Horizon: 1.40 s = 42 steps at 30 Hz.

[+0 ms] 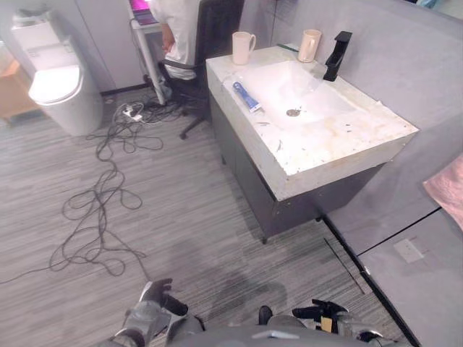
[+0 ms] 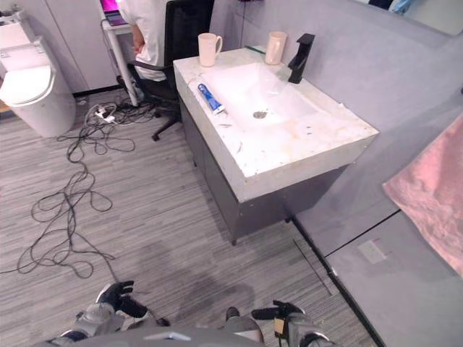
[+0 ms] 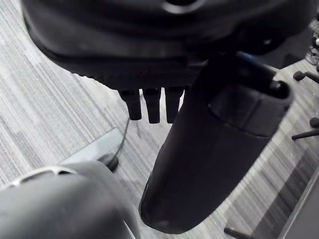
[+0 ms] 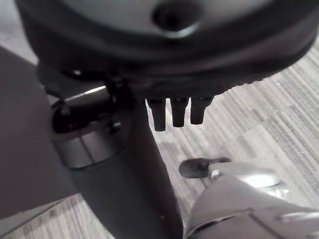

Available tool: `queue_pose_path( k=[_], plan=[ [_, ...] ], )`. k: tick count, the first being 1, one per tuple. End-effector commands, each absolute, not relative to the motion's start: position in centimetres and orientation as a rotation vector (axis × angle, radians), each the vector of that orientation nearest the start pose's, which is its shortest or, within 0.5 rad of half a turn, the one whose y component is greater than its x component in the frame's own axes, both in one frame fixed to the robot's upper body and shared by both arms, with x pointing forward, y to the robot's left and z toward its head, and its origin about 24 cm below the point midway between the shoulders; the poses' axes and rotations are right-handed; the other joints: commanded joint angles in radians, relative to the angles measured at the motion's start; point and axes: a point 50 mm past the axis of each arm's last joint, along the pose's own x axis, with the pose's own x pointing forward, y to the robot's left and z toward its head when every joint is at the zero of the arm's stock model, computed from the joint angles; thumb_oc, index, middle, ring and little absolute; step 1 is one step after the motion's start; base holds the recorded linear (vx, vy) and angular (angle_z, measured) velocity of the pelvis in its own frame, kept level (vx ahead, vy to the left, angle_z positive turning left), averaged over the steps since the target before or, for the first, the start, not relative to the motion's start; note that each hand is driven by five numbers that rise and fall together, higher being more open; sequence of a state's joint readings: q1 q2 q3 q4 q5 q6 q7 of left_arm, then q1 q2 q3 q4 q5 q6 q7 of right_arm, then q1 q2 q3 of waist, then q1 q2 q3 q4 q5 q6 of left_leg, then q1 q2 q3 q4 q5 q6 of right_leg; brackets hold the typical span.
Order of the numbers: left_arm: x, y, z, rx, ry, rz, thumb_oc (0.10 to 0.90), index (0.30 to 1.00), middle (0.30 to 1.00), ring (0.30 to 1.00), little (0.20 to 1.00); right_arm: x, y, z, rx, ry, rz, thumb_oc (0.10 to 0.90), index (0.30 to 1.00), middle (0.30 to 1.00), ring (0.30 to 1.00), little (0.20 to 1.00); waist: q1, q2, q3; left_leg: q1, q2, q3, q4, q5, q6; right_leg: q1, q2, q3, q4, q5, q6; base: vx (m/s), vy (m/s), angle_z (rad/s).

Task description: Organize the bathroom.

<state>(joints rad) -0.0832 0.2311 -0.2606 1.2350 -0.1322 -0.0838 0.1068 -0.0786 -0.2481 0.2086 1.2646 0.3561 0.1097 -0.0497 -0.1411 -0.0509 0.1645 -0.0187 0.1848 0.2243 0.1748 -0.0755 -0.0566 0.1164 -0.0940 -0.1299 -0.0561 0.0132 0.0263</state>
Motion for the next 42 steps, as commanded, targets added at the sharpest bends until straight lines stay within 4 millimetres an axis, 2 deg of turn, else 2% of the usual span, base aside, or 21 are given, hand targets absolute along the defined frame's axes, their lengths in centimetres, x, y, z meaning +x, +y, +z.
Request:
queue_pose_path(
  k=[1, 6, 10, 11, 13, 14, 15, 17, 19, 23, 25, 27, 29, 33, 36, 37, 38, 39, 40, 41, 42],
  plan=[
    [12.8, 23.0, -15.0, 0.381, 1.047, 0.071, 0.8, 0.9, 0.9, 0.9, 0.9, 9.4, -24.0, -16.1, -0.121, 1.309, -0.234, 0.8, 0.9, 0.9, 0.9, 0.9, 0.003, 0.02, -0.02, 0.051, 0.076, -0.014, -0.155, 0.141, -0.045, -0.028, 0.057, 0.054, 0.092, -0.07, 0.079, 0.27, 0.36, 0.21],
    [13.0, 22.9, -15.0, 0.396, 1.057, 0.044, 0.8, 0.9, 0.9, 0.9, 0.9, 9.3, -24.3, -16.0, -0.134, 1.324, -0.257, 0.8, 0.9, 0.9, 0.9, 0.9, -0.02, 0.039, -0.031, 0.068, 0.095, 0.047, -0.149, 0.129, -0.057, -0.078, -0.004, 0.034, 0.173, -0.093, 0.117, 0.18, 0.358, 0.07],
    [13.5, 22.5, -15.0, 0.401, 1.066, 0.025, 0.8, 0.9, 0.9, 0.9, 0.9, 9.8, -24.4, -15.9, -0.096, 1.311, -0.326, 0.8, 0.9, 0.9, 0.9, 0.9, -0.026, 0.058, -0.023, 0.056, 0.042, 0.036, -0.118, 0.091, -0.03, -0.134, -0.066, 0.049, 0.302, -0.109, 0.155, 0.22, 0.47, 0.26],
    [13.3, 22.4, -15.1, 0.396, 1.079, 0.019, 0.8, 0.9, 0.9, 0.9, 0.9, 9.7, -24.3, -15.9, -0.102, 1.317, -0.312, 0.8, 0.9, 0.9, 0.9, 0.9, -0.041, 0.069, -0.014, 0.08, 0.004, 0.035, -0.14, 0.073, -0.001, -0.202, -0.094, 0.064, 0.438, -0.041, 0.164, 0.26, 0.454, 0.28],
    [13.3, 22.4, -15.1, 0.397, 1.081, 0.011, 0.8, 0.9, 0.9, 0.9, 0.9, 9.6, -24.2, -16.0, -0.108, 1.32, -0.303, 0.8, 0.9, 0.9, 0.9, 0.9, -0.043, 0.073, -0.012, 0.086, -0.01, 0.042, -0.146, 0.067, 0.011, -0.229, -0.108, 0.07, 0.5, -0.021, 0.163, 0.2, 0.366, 0.21],
    [13.3, 22.1, -15.2, 0.411, 1.08, -0.014, 0.8, 0.9, 0.9, 0.9, 0.9, 9.2, -24.0, -16.1, -0.122, 1.322, -0.29, 0.8, 0.9, 0.9, 0.9, 0.9, -0.047, 0.088, -0.001, 0.093, -0.029, 0.046, -0.148, 0.047, 0.036, -0.288, -0.153, 0.087, 0.666, 0.043, 0.153, 0.12, 0.248, 0.17],
    [13.3, 22.1, -15.2, 0.411, 1.08, -0.014, 0.8, 0.9, 0.9, 0.9, 0.9, 9.2, -24.0, -16.1, -0.122, 1.322, -0.29, 0.8, 0.9, 0.9, 0.9, 0.9, -0.047, 0.088, -0.001, 0.093, -0.029, 0.046, -0.148, 0.047, 0.036, -0.288, -0.153, 0.087, 0.666, 0.043, 0.153, 0.22, 0.381, 0.23],
    [13.2, 22.2, -15.2, 0.43, 1.081, -0.014, 0.8, 0.9, 0.9, 0.9, 0.9, 8.8, -24.2, -16.1, -0.135, 1.328, -0.266, 0.8, 0.9, 0.9, 0.9, 0.9, -0.052, 0.099, 0.019, 0.107, -0.05, 0.053, -0.134, 0.011, 0.06, -0.374, -0.172, 0.109, 0.784, 0.118, 0.146, 0.27, 0.294, 0.13],
    [13.4, 22.6, -15.0, 0.419, 1.075, 0.004, 0.8, 0.9, 0.9, 0.9, 0.9, 8.8, -24.1, -16.2, -0.153, 1.345, -0.232, 0.8, 0.9, 0.9, 0.9, 0.9, -0.066, 0.089, 0.022, 0.14, -0.1, 0.055, -0.159, -0.002, 0.072, -0.386, -0.09, 0.064, 0.704, 0.093, 0.163, 0.4, 0.247, 0.12],
    [14.6, 22.3, -14.7, 0.435, 1.038, -0.005, 0.8, 0.9, 0.9, 0.9, 0.9, 8.9, -23.4, -16.3, -0.134, 1.349, -0.234, 0.8, 0.9, 0.9, 0.9, 0.9, -0.102, 0.035, 0.015, 0.195, -0.202, 0.05, -0.196, -0.022, 0.072, -0.372, 0.011, -0.05, 0.302, 0.068, 0.164, 0.35, 0.108, 0.16],
    [14.8, 22.2, -14.6, 0.44, 1.029, -0.007, 0.8, 0.9, 0.9, 0.9, 0.9, 8.8, -23.3, -16.4, -0.137, 1.348, -0.234, 0.8, 0.9, 0.9, 0.9, 0.9, -0.111, 0.025, 0.014, 0.208, -0.222, 0.041, -0.2, -0.033, 0.072, -0.372, 0.028, -0.069, 0.235, 0.092, 0.166, 0.25, 0.091, 0.25],
    [15.3, 21.7, -14.5, 0.43, 1.006, 0.006, 0.8, 0.9, 0.9, 0.9, 0.9, 8.5, -23.3, -16.4, -0.141, 1.352, -0.236, 0.8, 0.9, 0.9, 0.9, 0.9, -0.126, 0.003, 0.014, 0.245, -0.266, 0.017, -0.201, -0.07, 0.074, -0.397, 0.043, -0.113, 0.133, 0.182, 0.18, 0.38, 0.126, 0.14],
    [15.8, 21.4, -14.3, 0.445, 0.986, -0.011, 0.8, 0.9, 0.9, 0.9, 0.9, 8.0, -23.5, -16.5, -0.122, 1.364, -0.248, 0.8, 0.9, 0.9, 0.9, 0.9, -0.135, -0.002, 0.015, 0.275, -0.284, 0.001, -0.21, -0.09, 0.087, -0.396, 0.055, -0.104, 0.158, 0.181, 0.165, 0.46, 0.089, 0.13],
    [16.2, 20.5, -14.3, 0.457, 0.97, -0.077, 0.8, 0.9, 0.9, 0.9, 0.9, 7.1, -24.2, -16.5, -0.078, 1.383, -0.299, 0.8, 0.9, 0.9, 0.9, 0.9, -0.166, 0.019, -0.025, 0.296, -0.27, -0.018, -0.087, -0.103, 0.045, -0.34, 0.085, -0.072, 0.173, 0.114, 0.103, 0.36, 0.051, 0.29],
    [16.9, 20.1, -14.1, 0.45, 0.953, -0.09, 0.8, 0.9, 0.9, 0.9, 0.9, 6.9, -24.5, -16.4, -0.086, 1.388, -0.288, 0.8, 0.9, 0.9, 0.9, 0.9, -0.168, 0.028, -0.034, 0.224, -0.24, -0.038, 0.152, 0.048, -0.036, -0.27, 0.103, -0.04, 0.134, 0.097, 0.068, 0.26, -0.041, 0.23],
    [17.1, 19.9, -14.0, 0.449, 0.947, -0.086, 0.8, 0.9, 0.9, 0.9, 0.9, 7.0, -24.4, -16.4, -0.1, 1.387, -0.269, 0.8, 0.9, 0.9, 0.9, 0.9, -0.163, 0.017, -0.039, 0.166, -0.247, -0.06, 0.264, 0.111, -0.058, -0.249, 0.098, -0.02, 0.126, 0.085, 0.054, 0.23, -0.036, -0.2],
    [17.3, 19.8, -13.9, 0.444, 0.945, -0.079, 0.8, 0.9, 0.9, 0.9, 0.9, 7.3, -24.5, -16.3, -0.096, 1.375, -0.274, 0.8, 0.9, 0.9, 0.9, 0.9, -0.151, -0.002, -0.038, 0.099, -0.251, -0.06, 0.346, 0.139, -0.061, -0.219, 0.089, 0.0, 0.121, 0.07, 0.046, 0.24, -0.021, -0.26],
    [17.6, 19.6, -13.9, 0.44, 0.945, -0.072, 0.8, 0.9, 0.9, 0.9, 0.9, 7.8, -24.5, -16.2, -0.068, 1.357, -0.299, 0.8, 0.9, 0.9, 0.9, 0.9, -0.136, -0.017, -0.036, 0.017, -0.23, -0.05, 0.432, 0.123, -0.054, -0.197, 0.082, 0.018, 0.123, 0.055, 0.039, 0.21, 0.004, -0.29],
    [17.6, 19.6, -13.8, 0.439, 0.945, -0.069, 0.8, 0.9, 0.9, 0.9, 0.9, 8.1, -24.5, -16.2, -0.059, 1.347, -0.301, 0.8, 0.9, 0.9, 0.9, 0.9, -0.124, -0.022, -0.03, -0.026, -0.203, -0.04, 0.47, 0.095, -0.041, -0.18, 0.083, 0.029, 0.123, 0.046, 0.037, 0.25, 0.058, -0.79],
    [17.8, 19.8, -13.7, 0.437, 0.946, -0.047, 0.8, 0.9, 0.9, 0.9, 0.9, 8.9, -24.4, -16.0, -0.071, 1.329, -0.279, 0.8, 0.9, 0.9, 0.9, 0.9, -0.102, -0.044, -0.027, -0.099, -0.164, -0.023, 0.465, 0.047, 0.004, -0.151, 0.065, 0.047, 0.123, 0.029, 0.036, 0.18, 0.063, -0.94],
    [17.8, 19.8, -13.7, 0.437, 0.945, -0.045, 0.8, 0.9, 0.9, 0.9, 0.9, 9.0, -24.4, -16.0, -0.072, 1.328, -0.277, 0.8, 0.9, 0.9, 0.9, 0.9, -0.1, -0.045, -0.026, -0.102, -0.161, -0.021, 0.464, 0.042, 0.007, -0.149, 0.065, 0.049, 0.124, 0.027, 0.036, 0.27, 0.177, -1.38]
  ],
)
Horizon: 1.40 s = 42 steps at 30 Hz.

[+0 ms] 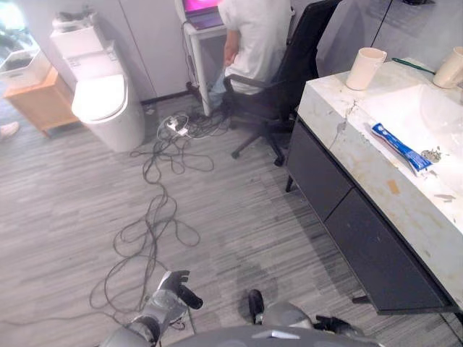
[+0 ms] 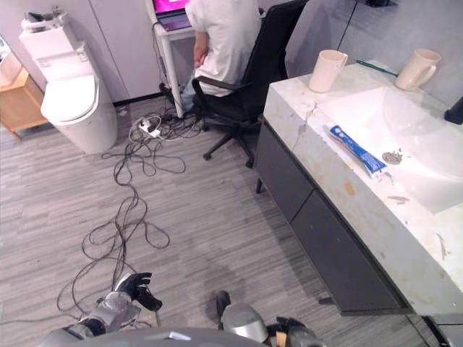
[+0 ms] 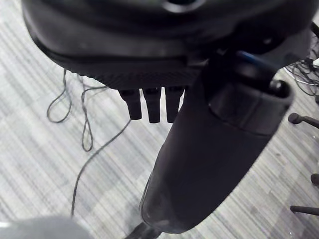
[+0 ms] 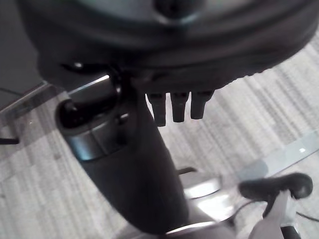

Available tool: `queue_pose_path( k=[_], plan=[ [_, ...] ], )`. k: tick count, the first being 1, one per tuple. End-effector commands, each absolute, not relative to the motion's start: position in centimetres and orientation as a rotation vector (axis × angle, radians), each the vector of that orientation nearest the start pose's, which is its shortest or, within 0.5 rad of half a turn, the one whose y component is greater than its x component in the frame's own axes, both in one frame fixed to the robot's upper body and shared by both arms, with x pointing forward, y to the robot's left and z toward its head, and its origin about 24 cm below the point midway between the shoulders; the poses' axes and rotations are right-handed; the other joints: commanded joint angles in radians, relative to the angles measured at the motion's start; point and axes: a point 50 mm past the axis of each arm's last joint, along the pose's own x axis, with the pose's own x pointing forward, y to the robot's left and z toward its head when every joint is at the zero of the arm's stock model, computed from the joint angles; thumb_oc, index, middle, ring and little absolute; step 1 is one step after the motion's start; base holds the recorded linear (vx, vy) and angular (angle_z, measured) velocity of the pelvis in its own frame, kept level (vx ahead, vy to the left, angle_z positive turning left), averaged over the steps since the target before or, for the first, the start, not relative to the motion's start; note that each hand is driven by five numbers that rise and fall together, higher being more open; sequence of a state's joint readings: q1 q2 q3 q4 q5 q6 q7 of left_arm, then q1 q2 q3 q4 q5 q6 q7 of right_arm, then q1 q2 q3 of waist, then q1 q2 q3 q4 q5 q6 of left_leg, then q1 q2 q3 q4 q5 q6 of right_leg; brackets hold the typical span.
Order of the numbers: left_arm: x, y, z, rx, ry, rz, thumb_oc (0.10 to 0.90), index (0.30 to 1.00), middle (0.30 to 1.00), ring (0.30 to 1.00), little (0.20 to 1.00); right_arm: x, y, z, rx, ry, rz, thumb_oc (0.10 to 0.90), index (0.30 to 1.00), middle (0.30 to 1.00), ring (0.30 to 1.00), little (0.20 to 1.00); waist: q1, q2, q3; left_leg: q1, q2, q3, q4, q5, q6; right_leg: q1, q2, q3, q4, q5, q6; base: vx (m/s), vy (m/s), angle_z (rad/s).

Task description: Organize the bathroom.

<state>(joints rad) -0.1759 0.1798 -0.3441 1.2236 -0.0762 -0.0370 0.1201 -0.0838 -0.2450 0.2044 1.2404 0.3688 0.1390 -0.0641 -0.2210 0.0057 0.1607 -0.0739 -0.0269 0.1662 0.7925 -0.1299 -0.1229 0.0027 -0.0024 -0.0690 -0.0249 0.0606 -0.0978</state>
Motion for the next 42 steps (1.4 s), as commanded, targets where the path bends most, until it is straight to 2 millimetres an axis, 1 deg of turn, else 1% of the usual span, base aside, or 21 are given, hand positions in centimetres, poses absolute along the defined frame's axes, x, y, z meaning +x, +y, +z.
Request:
queue_pose_path(
  k=[1, 3, 4, 6, 12, 16, 20, 21, 23, 24, 25, 26, 28, 32, 34, 35, 36, 39, 40, 41, 42],
  plan=[
    [17.6, 20.1, -13.7, 0.429, 0.952, -0.017, 0.8, 0.9, 0.9, 0.9, 0.9, 9.5, -24.0, -16.0, -0.092, 1.317, -0.248, 0.8, 0.9, 0.9, 0.9, 0.9, 0.004, -0.093, -0.011, -0.038, 0.096, 0.022, -0.308, 0.102, 0.086, -0.013, -0.015, 0.005, 0.095, -0.039, 0.167, 0.24, 0.236, -1.06],
    [17.3, 20.6, -13.8, 0.422, 0.959, 0.011, 0.8, 0.9, 0.9, 0.9, 0.9, 9.9, -23.6, -16.0, -0.093, 1.298, -0.244, 0.8, 0.9, 0.9, 0.9, 0.9, 0.022, -0.089, -0.011, -0.038, 0.111, -0.006, -0.463, 0.098, 0.1, -0.007, -0.012, 0.042, 0.095, -0.056, 0.18, 0.3, 0.309, -1.26],
    [16.4, 21.1, -14.0, 0.424, 0.974, 0.033, 0.8, 0.9, 0.9, 0.9, 0.9, 10.3, -23.1, -16.0, -0.108, 1.286, -0.223, 0.8, 0.9, 0.9, 0.9, 0.9, 0.053, -0.069, -0.003, -0.035, 0.136, -0.108, -0.634, 0.146, 0.077, 0.016, 0.007, 0.092, 0.101, -0.087, 0.194, 0.33, 0.306, -1.32],
    [15.0, 21.7, -14.5, 0.436, 1.004, 0.042, 0.8, 0.9, 0.9, 0.9, 0.9, 10.4, -22.9, -16.1, -0.13, 1.283, -0.206, 0.8, 0.9, 0.9, 0.9, 0.9, 0.08, -0.048, 0.001, -0.064, 0.16, -0.158, -0.717, 0.198, 0.06, 0.04, 0.018, 0.144, 0.114, -0.129, 0.199, 0.38, 0.337, -1.46],
    [13.1, 22.4, -15.1, 0.431, 1.069, 0.019, 0.8, 0.9, 0.9, 0.9, 0.9, 9.1, -23.6, -16.2, -0.092, 1.313, -0.275, 0.8, 0.9, 0.9, 0.9, 0.9, 0.057, 0.009, -0.016, 0.069, 0.151, -0.08, -0.808, 0.159, 0.068, 0.012, -0.05, 0.102, 0.191, -0.161, 0.251, 0.28, 0.267, -1.47],
    [12.0, 22.6, -15.5, 0.459, 1.109, -0.004, 0.8, 0.9, 0.9, 0.9, 0.9, 8.6, -23.3, -16.4, -0.089, 1.296, -0.274, 0.8, 0.9, 0.9, 0.9, 0.9, 0.031, 0.042, -0.012, 0.137, 0.12, -0.022, -0.829, 0.106, 0.1, -0.102, -0.088, 0.076, 0.356, -0.141, 0.282, 0.15, 0.16, -0.59],
    [11.4, 23.0, -15.6, 0.433, 1.13, 0.063, 0.8, 0.9, 0.9, 0.9, 0.9, 9.9, -23.0, -16.1, -0.128, 1.257, -0.201, 0.8, 0.9, 0.9, 0.9, 0.9, 0.041, 0.023, -0.013, 0.155, 0.105, 0.08, -0.824, 0.081, 0.099, -0.14, -0.143, -0.039, 0.273, -0.091, 0.3, 0.1, 0.005, -0.84],
    [11.5, 23.2, -15.5, 0.424, 1.127, 0.087, 0.8, 0.9, 0.9, 0.9, 0.9, 10.5, -22.8, -16.0, -0.146, 1.24, -0.168, 0.8, 0.9, 0.9, 0.9, 0.9, 0.047, -0.006, -0.01, 0.179, 0.084, 0.158, -0.831, 0.061, 0.094, -0.168, -0.182, -0.143, 0.155, -0.005, 0.317, 0.13, -0.083, -1.17],
    [11.6, 23.2, -15.5, 0.432, 1.12, 0.088, 0.8, 0.9, 0.9, 0.9, 0.9, 10.7, -22.5, -16.0, -0.143, 1.238, -0.163, 0.8, 0.9, 0.9, 0.9, 0.9, 0.055, -0.019, -0.007, 0.206, 0.077, 0.19, -0.841, 0.032, 0.09, -0.18, -0.202, -0.208, 0.091, 0.042, 0.34, 0.24, -0.111, -1.29],
    [11.6, 23.1, -15.5, 0.43, 1.111, 0.104, 0.8, 0.9, 0.9, 0.9, 0.9, 10.7, -22.2, -16.1, -0.151, 1.246, -0.147, 0.8, 0.9, 0.9, 0.9, 0.9, 0.064, -0.037, 0.001, 0.238, 0.077, 0.241, -0.851, 0.009, 0.094, -0.203, -0.23, -0.299, 0.036, 0.117, 0.353, 0.27, -0.109, -1.22],
    [11.6, 23.1, -15.5, 0.431, 1.11, 0.105, 0.8, 0.9, 0.9, 0.9, 0.9, 10.7, -22.2, -16.1, -0.151, 1.248, -0.145, 0.8, 0.9, 0.9, 0.9, 0.9, 0.067, -0.035, 0.004, 0.248, 0.079, 0.245, -0.855, 0.002, 0.096, -0.198, -0.227, -0.304, 0.027, 0.123, 0.355, 0.28, -0.169, -1.08],
    [11.7, 23.0, -15.4, 0.439, 1.095, 0.107, 0.8, 0.9, 0.9, 0.9, 0.9, 10.3, -22.2, -16.2, -0.148, 1.27, -0.142, 0.8, 0.9, 0.9, 0.9, 0.9, 0.072, -0.044, 0.011, 0.277, 0.077, 0.26, -0.866, -0.016, 0.109, -0.217, -0.236, -0.331, 0.025, 0.15, 0.352, 0.21, -0.097, -0.79],
    [11.9, 22.9, -15.4, 0.468, 1.081, 0.097, 0.8, 0.9, 0.9, 0.9, 0.9, 9.2, -22.1, -16.5, -0.129, 1.307, -0.154, 0.8, 0.9, 0.9, 0.9, 0.9, 0.067, -0.044, 0.009, 0.3, 0.079, 0.25, -0.871, -0.026, 0.123, -0.214, -0.211, -0.314, 0.034, 0.132, 0.341, 0.28, -0.153, -0.48],
    [12.2, 22.9, -15.3, 0.441, 1.092, 0.093, 0.8, 0.9, 0.9, 0.9, 0.9, 7.4, -22.6, -16.8, -0.111, 1.354, -0.201, 0.8, 0.9, 0.9, 0.9, 0.9, 0.048, -0.024, -0.015, 0.315, 0.115, 0.2, -0.785, -0.031, 0.095, -0.188, -0.152, -0.253, 0.067, 0.069, 0.284, 0.31, -0.178, -0.04],
    [12.3, 22.9, -15.3, 0.449, 1.091, 0.084, 0.8, 0.9, 0.9, 0.9, 0.9, 7.1, -22.8, -16.8, -0.118, 1.365, -0.202, 0.8, 0.9, 0.9, 0.9, 0.9, 0.046, -0.018, -0.02, 0.309, 0.142, 0.194, -0.711, 0.006, 0.067, -0.17, -0.133, -0.253, 0.062, 0.054, 0.261, 0.12, -0.151, 0.04],
    [12.4, 22.9, -15.3, 0.44, 1.091, 0.087, 0.8, 0.9, 0.9, 0.9, 0.9, 7.1, -23.1, -16.8, -0.123, 1.37, -0.206, 0.8, 0.9, 0.9, 0.9, 0.9, 0.045, -0.026, -0.024, 0.267, 0.166, 0.195, -0.594, 0.09, 0.035, -0.148, -0.12, -0.262, 0.051, 0.05, 0.224, 0.28, -0.299, -0.02],
    [12.7, 22.8, -15.1, 0.408, 1.075, 0.115, 0.8, 0.9, 0.9, 0.9, 0.9, 7.3, -23.5, -16.6, -0.137, 1.357, -0.193, 0.8, 0.9, 0.9, 0.9, 0.9, 0.059, -0.037, -0.019, 0.179, 0.184, 0.152, -0.352, 0.163, 0.001, -0.075, -0.086, -0.229, 0.03, 0.008, 0.183, 0.34, -0.301, -0.06],
    [12.6, 22.9, -15.1, 0.383, 1.062, 0.152, 0.8, 0.9, 0.9, 0.9, 0.9, 7.7, -24.0, -16.4, -0.168, 1.332, -0.174, 0.8, 0.9, 0.9, 0.9, 0.9, 0.09, -0.064, 0.0, 0.03, 0.165, 0.083, -0.135, 0.159, 0.016, -0.009, -0.078, -0.185, 0.03, -0.03, 0.152, 0.27, -0.098, -0.4],
    [12.7, 23.0, -15.0, 0.381, 1.049, 0.162, 0.8, 0.9, 0.9, 0.9, 0.9, 8.0, -24.1, -16.3, -0.172, 1.322, -0.177, 0.8, 0.9, 0.9, 0.9, 0.9, 0.103, -0.072, 0.008, -0.008, 0.17, 0.077, -0.136, 0.117, 0.046, 0.016, -0.076, -0.168, 0.035, -0.044, 0.15, 0.19, 0.011, -0.7],
    [12.7, 23.0, -15.0, 0.381, 1.049, 0.162, 0.8, 0.9, 0.9, 0.9, 0.9, 8.0, -24.1, -16.3, -0.172, 1.322, -0.176, 0.8, 0.9, 0.9, 0.9, 0.9, 0.103, -0.072, 0.009, -0.009, 0.17, 0.077, -0.14, 0.114, 0.047, 0.018, -0.075, -0.167, 0.035, -0.045, 0.15, 0.24, 0.096, -0.72],
    [12.9, 23.0, -15.0, 0.38, 1.037, 0.167, 0.8, 0.9, 0.9, 0.9, 0.9, 8.2, -24.0, -16.3, -0.174, 1.312, -0.174, 0.8, 0.9, 0.9, 0.9, 0.9, 0.112, -0.074, 0.013, -0.004, 0.157, 0.077, -0.23, 0.082, 0.074, 0.039, -0.07, -0.146, 0.031, -0.053, 0.157, 0.22, 0.149, -0.48]
  ],
)
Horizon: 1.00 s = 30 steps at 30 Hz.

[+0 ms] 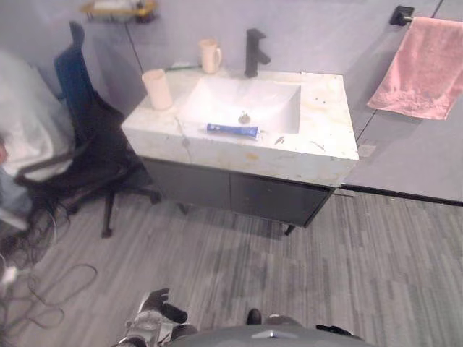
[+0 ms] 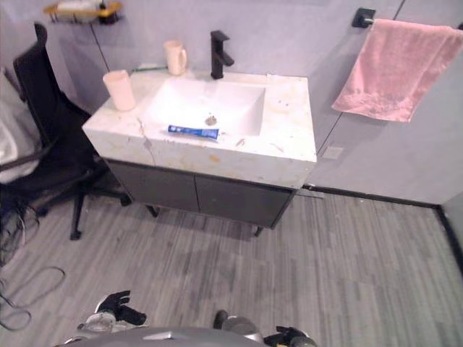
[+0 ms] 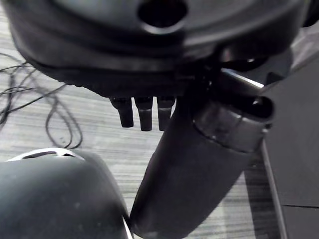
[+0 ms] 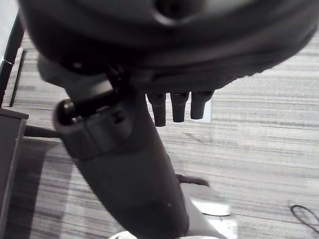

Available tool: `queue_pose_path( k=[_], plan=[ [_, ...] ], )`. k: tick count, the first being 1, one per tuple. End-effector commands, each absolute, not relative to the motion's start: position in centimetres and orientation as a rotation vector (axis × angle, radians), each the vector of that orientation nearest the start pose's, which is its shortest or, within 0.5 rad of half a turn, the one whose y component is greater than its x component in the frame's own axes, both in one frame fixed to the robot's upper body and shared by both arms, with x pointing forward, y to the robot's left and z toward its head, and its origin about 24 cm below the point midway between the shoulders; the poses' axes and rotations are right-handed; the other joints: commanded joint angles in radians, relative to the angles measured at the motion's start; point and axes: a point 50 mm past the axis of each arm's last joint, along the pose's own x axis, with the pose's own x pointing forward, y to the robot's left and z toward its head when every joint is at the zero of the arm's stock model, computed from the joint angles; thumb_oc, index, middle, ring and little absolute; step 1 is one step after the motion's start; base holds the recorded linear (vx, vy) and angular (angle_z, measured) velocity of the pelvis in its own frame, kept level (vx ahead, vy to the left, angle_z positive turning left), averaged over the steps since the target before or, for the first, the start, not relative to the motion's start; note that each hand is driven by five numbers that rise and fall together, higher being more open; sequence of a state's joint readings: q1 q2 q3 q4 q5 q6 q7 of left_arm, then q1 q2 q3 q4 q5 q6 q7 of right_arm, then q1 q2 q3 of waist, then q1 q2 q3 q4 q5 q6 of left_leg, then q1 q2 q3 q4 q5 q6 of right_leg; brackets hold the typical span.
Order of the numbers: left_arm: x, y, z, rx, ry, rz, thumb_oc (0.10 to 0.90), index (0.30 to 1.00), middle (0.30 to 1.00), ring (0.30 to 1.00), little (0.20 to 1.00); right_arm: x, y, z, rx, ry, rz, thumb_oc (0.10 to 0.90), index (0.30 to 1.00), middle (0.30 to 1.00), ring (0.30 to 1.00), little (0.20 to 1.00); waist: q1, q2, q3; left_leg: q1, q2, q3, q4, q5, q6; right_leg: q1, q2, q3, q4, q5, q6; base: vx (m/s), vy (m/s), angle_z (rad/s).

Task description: Organize the bathroom.

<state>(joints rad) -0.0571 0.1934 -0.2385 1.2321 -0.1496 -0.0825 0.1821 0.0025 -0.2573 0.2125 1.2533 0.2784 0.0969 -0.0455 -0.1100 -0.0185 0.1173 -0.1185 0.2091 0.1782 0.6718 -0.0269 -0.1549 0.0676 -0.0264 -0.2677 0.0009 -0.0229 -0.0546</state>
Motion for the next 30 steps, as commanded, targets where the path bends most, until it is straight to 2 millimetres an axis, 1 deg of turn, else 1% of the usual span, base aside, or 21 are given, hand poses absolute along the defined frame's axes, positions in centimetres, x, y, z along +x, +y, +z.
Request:
queue_pose_path(
  k=[1, 2, 3, 4, 5, 6, 7, 10, 11, 12, 13, 16, 19, 21, 23, 24, 25, 27, 28, 29, 30],
  plan=[
    [13.0, 23.0, -14.9, 0.378, 1.035, 0.168, 0.8, 0.9, 0.9, 0.9, 0.9, 8.4, -23.9, -16.3, -0.181, 1.304, -0.173, 0.8, 0.9, 0.9, 0.9, 0.9, 0.005, -0.046, 0.058, 0.057, -0.085, 0.067, -0.201, -0.026, 0.115, -0.017, -0.04, 0.064, 0.002, 0.027, 0.121, 0.26, 0.168, -0.46],
    [13.0, 22.9, -14.9, 0.378, 1.034, 0.168, 0.8, 0.9, 0.9, 0.9, 0.9, 8.5, -23.9, -16.3, -0.184, 1.302, -0.171, 0.8, 0.9, 0.9, 0.9, 0.9, 0.006, -0.047, 0.059, 0.064, -0.087, 0.068, -0.227, -0.026, 0.117, -0.013, -0.04, 0.067, 0.0, 0.026, 0.123, 0.28, 0.21, -0.39],
    [12.9, 23.0, -14.9, 0.378, 1.035, 0.168, 0.8, 0.9, 0.9, 0.9, 0.9, 8.6, -23.9, -16.2, -0.195, 1.297, -0.164, 0.8, 0.9, 0.9, 0.9, 0.9, 0.009, -0.037, 0.058, 0.076, -0.092, 0.058, -0.375, -0.011, 0.115, 0.001, -0.027, 0.086, -0.011, 0.02, 0.135, 0.32, 0.233, -0.35],
    [12.8, 23.0, -15.0, 0.379, 1.04, 0.168, 0.8, 0.9, 0.9, 0.9, 0.9, 8.7, -23.8, -16.2, -0.196, 1.296, -0.163, 0.8, 0.9, 0.9, 0.9, 0.9, 0.015, -0.024, 0.052, 0.07, -0.089, 0.04, -0.495, 0.027, 0.101, 0.007, -0.013, 0.104, -0.021, 0.015, 0.144, 0.45, 0.308, -0.37],
    [12.5, 23.0, -15.1, 0.379, 1.048, 0.167, 0.8, 0.9, 0.9, 0.9, 0.9, 8.6, -23.9, -16.2, -0.196, 1.297, -0.164, 0.8, 0.9, 0.9, 0.9, 0.9, 0.022, -0.008, 0.051, 0.067, -0.073, 0.019, -0.615, 0.084, 0.077, 0.025, 0.001, 0.122, -0.034, 0.005, 0.152, 0.36, 0.226, -0.27],
    [12.4, 23.0, -15.1, 0.378, 1.051, 0.167, 0.8, 0.9, 0.9, 0.9, 0.9, 8.6, -23.9, -16.3, -0.198, 1.299, -0.164, 0.8, 0.9, 0.9, 0.9, 0.9, 0.025, -0.003, 0.053, 0.068, -0.065, 0.014, -0.659, 0.11, 0.068, 0.034, 0.006, 0.129, -0.038, 0.0, 0.154, 0.44, 0.242, -0.23],
    [12.0, 22.9, -15.3, 0.38, 1.065, 0.16, 0.8, 0.9, 0.9, 0.9, 0.9, 8.5, -24.1, -16.2, -0.204, 1.304, -0.163, 0.8, 0.9, 0.9, 0.9, 0.9, 0.03, 0.008, 0.056, 0.05, -0.042, 0.01, -0.743, 0.161, 0.044, 0.056, 0.013, 0.143, -0.044, -0.015, 0.159, 0.34, 0.176, -0.11],
    [11.3, 22.8, -15.6, 0.374, 1.09, 0.163, 0.8, 0.9, 0.9, 0.9, 0.9, 8.4, -24.3, -16.2, -0.22, 1.301, -0.159, 0.8, 0.9, 0.9, 0.9, 0.9, 0.04, 0.013, 0.058, 0.031, -0.037, -0.007, -0.74, 0.151, 0.047, 0.071, 0.005, 0.157, -0.023, -0.045, 0.16, 0.35, 0.253, -0.33],
    [10.4, 23.0, -15.8, 0.346, 1.116, 0.193, 0.8, 0.9, 0.9, 0.9, 0.9, 8.7, -24.5, -16.1, -0.246, 1.294, -0.149, 0.8, 0.9, 0.9, 0.9, 0.9, 0.053, 0.019, 0.054, 0.043, -0.051, -0.047, -0.718, 0.144, 0.056, 0.072, -0.009, 0.173, 0.007, -0.064, 0.164, 0.18, 0.183, -0.52],
    [10.4, 23.0, -15.8, 0.346, 1.116, 0.193, 0.8, 0.9, 0.9, 0.9, 0.9, 8.6, -24.5, -16.1, -0.246, 1.294, -0.149, 0.8, 0.9, 0.9, 0.9, 0.9, 0.053, 0.018, 0.055, 0.044, -0.052, -0.046, -0.717, 0.142, 0.056, 0.073, -0.01, 0.174, 0.008, -0.066, 0.164, 0.36, 0.346, -0.92],
    [9.7, 23.4, -15.9, 0.343, 1.138, 0.203, 0.8, 0.9, 0.9, 0.9, 0.9, 8.6, -24.4, -16.1, -0.223, 1.295, -0.165, 0.8, 0.9, 0.9, 0.9, 0.9, 0.056, 0.022, 0.048, 0.07, -0.074, -0.048, -0.701, 0.107, 0.073, 0.07, -0.037, 0.169, 0.054, -0.088, 0.181, 0.29, 0.254, -0.94],
    [9.7, 23.7, -15.8, 0.373, 1.15, 0.178, 0.8, 0.9, 0.9, 0.9, 0.9, 8.4, -24.1, -16.3, -0.214, 1.294, -0.161, 0.8, 0.9, 0.9, 0.9, 0.9, 0.052, 0.025, 0.034, 0.108, -0.097, -0.037, -0.713, 0.083, 0.089, 0.047, -0.061, 0.15, 0.113, -0.102, 0.199, 0.24, 0.205, -0.45],
    [10.3, 23.7, -15.7, 0.385, 1.134, 0.153, 0.8, 0.9, 0.9, 0.9, 0.9, 8.5, -23.8, -16.3, -0.173, 1.274, -0.187, 0.8, 0.9, 0.9, 0.9, 0.9, 0.036, 0.037, 0.027, 0.151, -0.124, -0.035, -0.725, 0.048, 0.121, -0.042, -0.084, 0.152, 0.282, -0.082, 0.227, 0.19, 0.16, -0.18],
    [10.5, 23.7, -15.6, 0.4, 1.126, 0.137, 0.8, 0.9, 0.9, 0.9, 0.9, 8.7, -23.7, -16.3, -0.162, 1.263, -0.19, 0.8, 0.9, 0.9, 0.9, 0.9, 0.032, 0.043, 0.026, 0.162, -0.13, -0.034, -0.73, 0.037, 0.129, -0.076, -0.088, 0.155, 0.331, -0.07, 0.234, 0.1, 0.077, -0.02],
    [10.6, 23.6, -15.6, 0.398, 1.124, 0.147, 0.8, 0.9, 0.9, 0.9, 0.9, 9.2, -23.5, -16.2, -0.176, 1.248, -0.164, 0.8, 0.9, 0.9, 0.9, 0.9, 0.032, 0.041, 0.024, 0.178, -0.136, -0.022, -0.733, 0.027, 0.129, -0.103, -0.116, 0.122, 0.31, -0.042, 0.242, 0.1, -0.007, -0.03],
    [10.8, 23.7, -15.5, 0.386, 1.116, 0.167, 0.8, 0.9, 0.9, 0.9, 0.9, 9.9, -23.1, -16.1, -0.18, 1.232, -0.145, 0.8, 0.9, 0.9, 0.9, 0.9, 0.042, 0.028, 0.019, 0.189, -0.141, 0.009, -0.741, 0.025, 0.114, -0.112, -0.156, 0.041, 0.176, 0.003, 0.25, 0.11, -0.045, -0.09],
    [10.8, 23.7, -15.5, 0.385, 1.115, 0.167, 0.8, 0.9, 0.9, 0.9, 0.9, 9.9, -23.1, -16.1, -0.18, 1.232, -0.145, 0.8, 0.9, 0.9, 0.9, 0.9, 0.042, 0.028, 0.019, 0.191, -0.141, 0.01, -0.741, 0.025, 0.113, -0.109, -0.156, 0.036, 0.165, 0.008, 0.251, 0.09, -0.088, -0.23],
    [10.9, 23.8, -15.5, 0.384, 1.101, 0.183, 0.8, 0.9, 0.9, 0.9, 0.9, 10.5, -22.8, -16.1, -0.184, 1.217, -0.132, 0.8, 0.9, 0.9, 0.9, 0.9, 0.055, 0.006, 0.019, 0.201, -0.15, 0.051, -0.746, 0.013, 0.108, -0.126, -0.182, -0.038, 0.062, 0.083, 0.27, 0.06, -0.1, -0.6],
    [10.9, 24.0, -15.4, 0.382, 1.092, 0.205, 0.8, 0.9, 0.9, 0.9, 0.9, 11.0, -22.5, -16.0, -0.182, 1.194, -0.111, 0.8, 0.9, 0.9, 0.9, 0.9, 0.053, 0.002, 0.03, 0.212, -0.144, 0.064, -0.746, 0.0, 0.119, -0.167, -0.184, -0.008, 0.101, 0.099, 0.265, 0.04, -0.093, -0.67],
    [11.0, 24.0, -15.3, 0.383, 1.088, 0.204, 0.8, 0.9, 0.9, 0.9, 0.9, 11.1, -22.4, -15.9, -0.173, 1.188, -0.112, 0.8, 0.9, 0.9, 0.9, 0.9, 0.053, 0.002, 0.03, 0.211, -0.142, 0.064, -0.748, 0.002, 0.12, -0.165, -0.18, -0.003, 0.1, 0.092, 0.263, 0.03, -0.134, -0.31],
    [11.4, 23.9, -15.2, 0.393, 1.08, 0.203, 0.8, 0.9, 0.9, 0.9, 0.9, 11.5, -22.1, -15.8, -0.141, 1.148, -0.108, 0.8, 0.9, 0.9, 0.9, 0.9, 0.066, -0.003, 0.022, 0.195, -0.136, 0.065, -0.746, 0.016, 0.122, -0.133, -0.163, -0.024, 0.085, 0.068, 0.253, 0.01, -0.101, -0.03]
  ],
)
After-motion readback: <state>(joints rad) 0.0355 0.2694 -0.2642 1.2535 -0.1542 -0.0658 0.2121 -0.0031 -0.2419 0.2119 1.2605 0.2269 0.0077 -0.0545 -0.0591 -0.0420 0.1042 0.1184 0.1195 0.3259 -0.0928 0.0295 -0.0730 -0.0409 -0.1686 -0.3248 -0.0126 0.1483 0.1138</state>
